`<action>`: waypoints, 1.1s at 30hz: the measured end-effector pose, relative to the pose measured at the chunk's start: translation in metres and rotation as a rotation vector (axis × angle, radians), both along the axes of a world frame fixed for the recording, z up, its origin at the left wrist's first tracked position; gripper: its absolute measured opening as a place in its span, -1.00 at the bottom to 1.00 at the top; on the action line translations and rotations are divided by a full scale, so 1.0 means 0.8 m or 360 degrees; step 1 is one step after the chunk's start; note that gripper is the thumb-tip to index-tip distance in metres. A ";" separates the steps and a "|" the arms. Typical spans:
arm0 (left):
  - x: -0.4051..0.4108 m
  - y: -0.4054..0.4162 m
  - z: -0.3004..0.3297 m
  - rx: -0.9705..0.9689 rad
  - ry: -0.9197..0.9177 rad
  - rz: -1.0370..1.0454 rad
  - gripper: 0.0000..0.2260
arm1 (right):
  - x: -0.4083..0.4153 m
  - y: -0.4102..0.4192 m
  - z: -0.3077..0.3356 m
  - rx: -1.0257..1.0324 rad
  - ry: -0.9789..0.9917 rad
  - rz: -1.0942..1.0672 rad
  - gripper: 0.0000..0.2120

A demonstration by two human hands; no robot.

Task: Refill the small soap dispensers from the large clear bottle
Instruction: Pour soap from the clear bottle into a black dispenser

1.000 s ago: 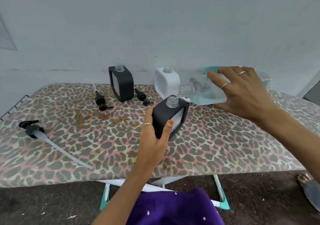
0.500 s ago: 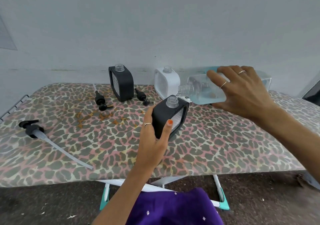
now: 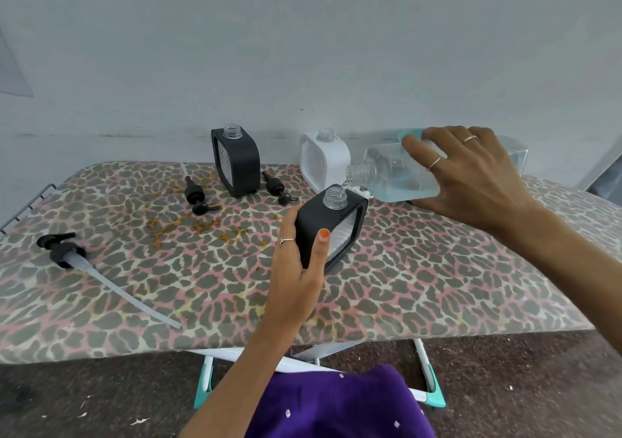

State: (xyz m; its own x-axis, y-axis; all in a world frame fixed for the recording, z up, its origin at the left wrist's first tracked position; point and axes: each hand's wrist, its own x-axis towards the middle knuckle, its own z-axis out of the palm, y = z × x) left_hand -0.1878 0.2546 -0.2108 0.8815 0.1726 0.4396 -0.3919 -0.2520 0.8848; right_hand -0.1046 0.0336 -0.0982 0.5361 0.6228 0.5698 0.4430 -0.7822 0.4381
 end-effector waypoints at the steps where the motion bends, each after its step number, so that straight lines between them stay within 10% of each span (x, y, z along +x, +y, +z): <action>1: 0.000 0.000 -0.001 -0.0003 -0.0001 -0.0005 -0.72 | 0.000 0.000 0.000 -0.0001 0.0005 -0.0003 -0.23; 33: 0.005 0.002 -0.009 0.0024 0.0079 0.0048 -0.50 | -0.004 0.002 0.004 -0.0014 0.0017 -0.0012 -0.19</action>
